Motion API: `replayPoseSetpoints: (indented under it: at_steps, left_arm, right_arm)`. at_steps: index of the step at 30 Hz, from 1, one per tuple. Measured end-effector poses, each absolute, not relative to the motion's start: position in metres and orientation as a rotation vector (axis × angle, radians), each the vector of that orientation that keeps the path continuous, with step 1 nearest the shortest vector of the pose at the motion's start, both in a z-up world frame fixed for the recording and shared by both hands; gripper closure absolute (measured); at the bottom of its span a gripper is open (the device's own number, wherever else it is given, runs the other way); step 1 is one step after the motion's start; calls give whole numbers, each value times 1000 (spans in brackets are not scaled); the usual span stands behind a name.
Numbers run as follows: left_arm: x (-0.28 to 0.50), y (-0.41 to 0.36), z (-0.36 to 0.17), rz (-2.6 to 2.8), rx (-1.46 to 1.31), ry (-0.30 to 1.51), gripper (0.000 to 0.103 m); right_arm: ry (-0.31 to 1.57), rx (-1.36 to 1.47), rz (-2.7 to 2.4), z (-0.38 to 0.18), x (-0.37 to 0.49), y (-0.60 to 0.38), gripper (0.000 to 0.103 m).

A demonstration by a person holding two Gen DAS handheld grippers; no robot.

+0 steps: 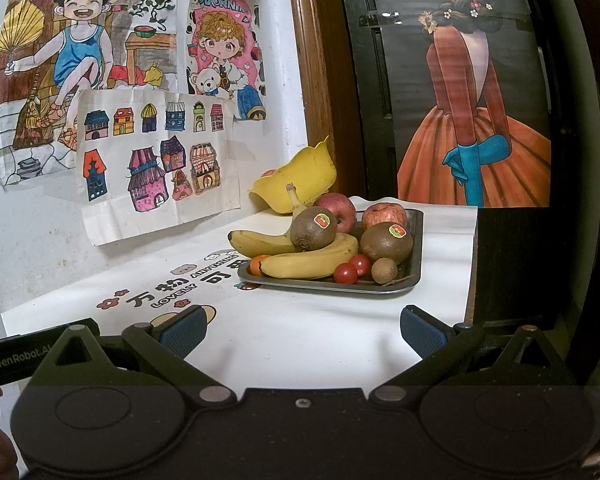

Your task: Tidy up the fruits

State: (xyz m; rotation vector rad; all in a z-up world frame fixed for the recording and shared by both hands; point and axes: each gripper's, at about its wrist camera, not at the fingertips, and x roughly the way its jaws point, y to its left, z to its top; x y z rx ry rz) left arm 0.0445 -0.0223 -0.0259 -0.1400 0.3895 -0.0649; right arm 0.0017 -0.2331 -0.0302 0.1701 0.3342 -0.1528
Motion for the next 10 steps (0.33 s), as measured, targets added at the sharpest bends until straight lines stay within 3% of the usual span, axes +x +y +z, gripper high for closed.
replayPoseSetpoints:
  at_steps: [10]
  left_arm:
    - [45,-22,-27,-62,-141,392,0]
  right_arm:
    - [334,170,-153,-30,2,-233,1]
